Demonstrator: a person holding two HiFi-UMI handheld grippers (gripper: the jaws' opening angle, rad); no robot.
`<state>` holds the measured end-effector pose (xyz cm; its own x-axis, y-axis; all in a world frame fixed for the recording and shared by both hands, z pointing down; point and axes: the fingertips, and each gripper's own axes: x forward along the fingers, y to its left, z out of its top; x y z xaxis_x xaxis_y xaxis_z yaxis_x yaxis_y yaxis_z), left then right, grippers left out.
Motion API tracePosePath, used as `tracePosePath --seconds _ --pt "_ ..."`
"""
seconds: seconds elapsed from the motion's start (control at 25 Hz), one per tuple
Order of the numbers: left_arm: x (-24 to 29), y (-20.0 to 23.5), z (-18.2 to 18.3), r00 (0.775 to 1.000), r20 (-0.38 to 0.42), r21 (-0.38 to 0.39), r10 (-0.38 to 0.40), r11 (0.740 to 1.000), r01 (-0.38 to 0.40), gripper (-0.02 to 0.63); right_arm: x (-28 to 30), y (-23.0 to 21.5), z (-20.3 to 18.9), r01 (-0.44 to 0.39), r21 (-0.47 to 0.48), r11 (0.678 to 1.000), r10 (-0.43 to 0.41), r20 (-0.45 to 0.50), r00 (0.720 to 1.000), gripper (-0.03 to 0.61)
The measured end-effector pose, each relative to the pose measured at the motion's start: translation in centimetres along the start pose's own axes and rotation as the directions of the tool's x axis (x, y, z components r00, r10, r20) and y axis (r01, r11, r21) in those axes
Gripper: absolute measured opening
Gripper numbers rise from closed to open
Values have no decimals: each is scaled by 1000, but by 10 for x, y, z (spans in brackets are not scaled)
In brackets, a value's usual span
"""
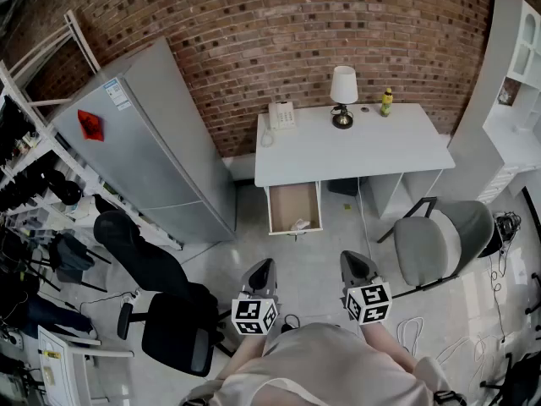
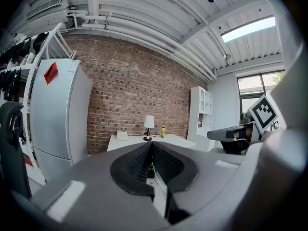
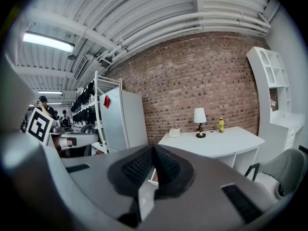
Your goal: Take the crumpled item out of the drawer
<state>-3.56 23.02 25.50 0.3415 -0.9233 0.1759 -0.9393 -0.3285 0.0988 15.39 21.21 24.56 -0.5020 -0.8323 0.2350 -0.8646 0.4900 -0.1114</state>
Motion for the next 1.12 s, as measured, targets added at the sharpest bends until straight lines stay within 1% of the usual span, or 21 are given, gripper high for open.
tracePosePath --seconds 0.4,0.72,0.84,1.12 --pt "-4 -3 -1 1000 -11 0 -5 1000 5 9 -8 2 0 7 1 1000 -7 5 1000 8" --pt "-7 -21 0 1000 -15 13 -2 1000 2 9 -20 -5 -3 -4 6 1000 4 8 1000 8" --pt "-8 -32 -3 1000 -18 21 4 1000 -3 9 -25 -9 -4 -3 -20 1000 3 12 1000 8" --pt "-13 -52 0 999 -11 27 37 999 -37 9 -33 -17 -9 -49 -26 998 49 4 999 8"
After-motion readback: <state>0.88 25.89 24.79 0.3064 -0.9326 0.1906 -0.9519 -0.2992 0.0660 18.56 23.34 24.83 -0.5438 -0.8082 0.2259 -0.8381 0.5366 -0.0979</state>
